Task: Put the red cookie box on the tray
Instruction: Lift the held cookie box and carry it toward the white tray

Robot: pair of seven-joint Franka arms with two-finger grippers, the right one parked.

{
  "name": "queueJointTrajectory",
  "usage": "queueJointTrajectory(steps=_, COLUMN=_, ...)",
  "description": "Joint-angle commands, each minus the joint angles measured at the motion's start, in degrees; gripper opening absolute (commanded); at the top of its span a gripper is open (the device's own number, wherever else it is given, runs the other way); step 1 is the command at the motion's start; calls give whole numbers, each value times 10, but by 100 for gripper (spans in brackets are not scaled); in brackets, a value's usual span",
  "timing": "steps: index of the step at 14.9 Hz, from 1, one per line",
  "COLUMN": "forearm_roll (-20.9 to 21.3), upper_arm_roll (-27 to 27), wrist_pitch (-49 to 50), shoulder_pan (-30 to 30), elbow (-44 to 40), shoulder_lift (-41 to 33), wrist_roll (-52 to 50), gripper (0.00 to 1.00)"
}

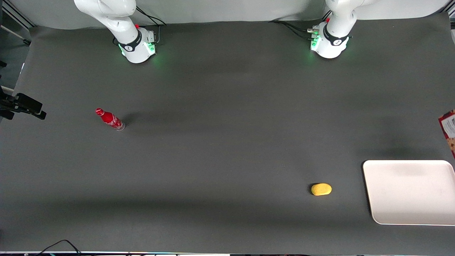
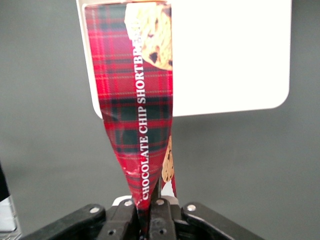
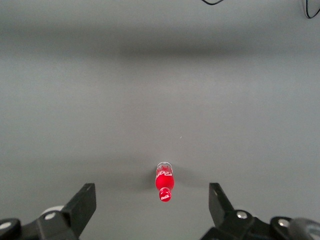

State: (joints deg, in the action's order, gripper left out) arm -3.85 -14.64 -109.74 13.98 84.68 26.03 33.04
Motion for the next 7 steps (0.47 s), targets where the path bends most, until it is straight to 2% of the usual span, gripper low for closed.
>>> queueJointTrajectory(steps=1, forearm_roll=-47, upper_arm_roll=7, wrist_pitch=34, shoulder_pan=39, elbow=-199, shoulder_lift=152, wrist_roll=3, gripper=0)
queueJointTrajectory(steps=4, forearm_roll=-64, upper_arm_roll=12, wrist_pitch=-3, shoulder_pan=58, elbow=-303, shoulder_lift=259, wrist_roll=3, gripper=0)
queueJointTrajectory(steps=7, forearm_roll=-66, upper_arm_roll=15, wrist_pitch=-74, shoulder_pan=63, elbow=-344, shoulder_lift=328, wrist_roll=3, gripper=0)
